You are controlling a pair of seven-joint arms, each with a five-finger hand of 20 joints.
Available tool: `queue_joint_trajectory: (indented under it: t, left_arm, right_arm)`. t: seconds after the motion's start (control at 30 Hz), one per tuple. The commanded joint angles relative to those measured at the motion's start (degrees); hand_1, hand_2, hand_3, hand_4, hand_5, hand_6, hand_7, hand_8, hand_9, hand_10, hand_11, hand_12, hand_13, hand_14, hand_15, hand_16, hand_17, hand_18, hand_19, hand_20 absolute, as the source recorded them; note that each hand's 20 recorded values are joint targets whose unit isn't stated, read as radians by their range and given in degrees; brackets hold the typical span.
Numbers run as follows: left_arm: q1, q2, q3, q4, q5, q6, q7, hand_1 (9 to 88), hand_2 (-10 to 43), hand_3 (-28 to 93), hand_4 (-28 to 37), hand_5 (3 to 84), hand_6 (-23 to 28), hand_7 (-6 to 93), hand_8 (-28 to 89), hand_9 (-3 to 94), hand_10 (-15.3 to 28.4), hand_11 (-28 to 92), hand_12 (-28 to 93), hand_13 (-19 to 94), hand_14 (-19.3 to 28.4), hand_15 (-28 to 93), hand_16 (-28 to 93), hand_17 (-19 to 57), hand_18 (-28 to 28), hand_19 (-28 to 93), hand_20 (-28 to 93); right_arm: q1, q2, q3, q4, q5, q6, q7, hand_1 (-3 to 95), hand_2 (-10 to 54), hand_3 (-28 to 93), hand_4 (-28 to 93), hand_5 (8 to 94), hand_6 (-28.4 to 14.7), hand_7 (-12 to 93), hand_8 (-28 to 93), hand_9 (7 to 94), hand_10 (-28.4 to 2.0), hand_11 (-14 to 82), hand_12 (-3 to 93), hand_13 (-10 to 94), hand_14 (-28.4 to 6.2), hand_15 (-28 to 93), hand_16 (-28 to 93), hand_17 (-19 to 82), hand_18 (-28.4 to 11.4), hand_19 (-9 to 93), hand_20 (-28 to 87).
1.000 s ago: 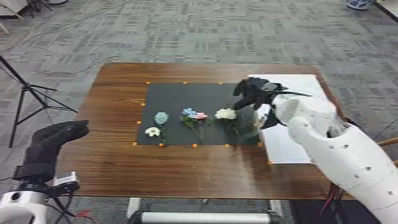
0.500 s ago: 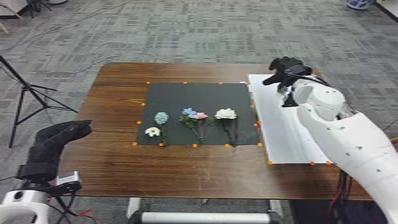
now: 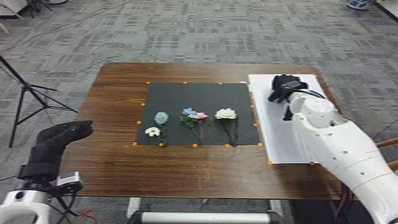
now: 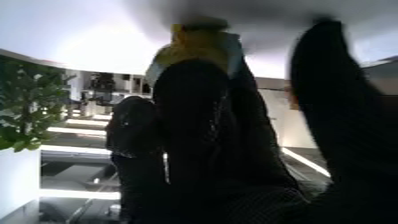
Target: Arrange flowers
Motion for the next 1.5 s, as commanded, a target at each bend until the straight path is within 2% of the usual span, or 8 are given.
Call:
queue_joint_trajectory:
  t: [0.03,0.47,0.6,0.8,1.0,1.1,1.23,1.5]
  left_arm:
    - [0.53,-0.96,-0.01,-0.17,-0.06,-0.64,-0.34,25.1,-4.1,69,-24.8,54.1,0.8,20.2,-9,52.6,14.0,22,14,42,17.2,26,3,3.5,14.8,17,21]
    - [0.80,-0.86,-0.59,-0.29,-0.37,-1.27,-0.54,25.6,-3.5,69,-24.6,54.1,1.2,19.5,-8,52.5,14.2,22,14,42,17.3,25,3,4.9,14.3,16,20]
    - [0.90,-0.85,-0.89,-0.38,-0.13,-1.43,-0.62,25.5,-3.6,69,-24.5,54.1,1.3,19.3,-8,52.5,14.2,22,14,42,17.3,25,3,4.8,14.1,16,21]
    - [1.07,-1.06,-1.02,-0.42,-0.03,-1.84,-0.80,25.3,-3.7,69,-24.4,54.1,1.2,19.4,-8,52.4,14.1,22,14,42,17.4,25,3,4.5,14.3,16,21]
    - [1.22,-1.11,-1.30,-0.55,-0.02,-1.92,-0.83,25.3,-3.9,69,-24.5,54.1,1.2,19.3,-8,52.3,14.1,22,14,42,17.4,25,3,4.4,14.3,16,21]
    - [1.23,-1.13,-1.33,-0.61,-0.04,-1.87,-0.97,25.3,-4.0,69,-24.5,54.2,1.2,19.4,-8,52.3,14.1,22,14,42,17.5,25,3,4.2,14.4,16,21]
    - [0.78,-1.03,-1.04,-0.54,0.22,-2.15,-1.13,25.4,-4.0,69,-24.6,54.2,1.0,19.6,-8,52.3,14.1,22,14,42,17.5,25,3,4.1,14.6,17,21]
    - [0.61,-0.85,-0.99,-0.45,-0.04,-1.93,-1.08,25.4,-4.0,69,-24.7,54.3,1.0,19.6,-9,52.3,14.1,22,14,42,17.4,25,3,4.1,14.6,17,21]
  right_arm:
    - [-1.50,0.97,-1.23,-0.24,2.86,2.60,0.80,57.3,-9.5,61,-20,64.7,-0.9,19,5,73.1,-11.0,10.6,23.8,83,-5.5,59,33,52,-16.8,93,51]
    - [0.06,5.07,-2.12,-7.28,13.62,12.39,1.85,66.4,-7.5,54,-16,75.8,-1.8,19,8,85.1,-10.3,4.9,31.8,87,-3.6,55,34,55,-15.1,93,50]
    - [-0.01,6.69,0.01,-8.93,12.10,6.86,2.41,60.5,-8.6,56,-14,74.5,-1.5,19,10,81.9,-10.0,6.4,30.2,87,-4.0,55,36,55,-15.5,93,52]
    - [-3.47,6.44,5.84,-10.17,7.69,-1.93,4.34,32.6,-9.5,65,-14,55.5,-3.8,12,-7,64.3,-16.1,9.6,17.4,81,-8.1,57,35,52,-17.7,93,53]
    - [-4.51,6.73,7.49,-9.73,4.17,-14.58,4.40,25.6,-9.5,62,-13,45.1,-4.2,6,-5,57.2,-18.2,7.8,16.7,78,-9.9,58,34,50,-19.4,93,53]
    - [-5.42,6.03,8.25,-8.84,4.72,-15.11,4.48,24.1,-9.5,60,-13,39.1,-4.7,4,-4,50.8,-19.1,6.9,16.8,75,-11.3,58,34,49,-20.3,93,53]
    - [-6.66,5.89,6.57,-7.15,4.90,-6.92,3.55,24.6,-9.5,59,-13,38.8,-4.2,4,-3,52.2,-18.9,7.2,17.4,76,-11.3,59,34,49,-20.3,93,52]
    - [-7.86,6.13,0.50,-3.87,9.37,14.39,1.64,41.7,-9.5,65,-17,61.1,0.9,16,-9,80.3,-11.6,16.8,18.2,88,-5.2,60,33,60,-16.0,93,60]
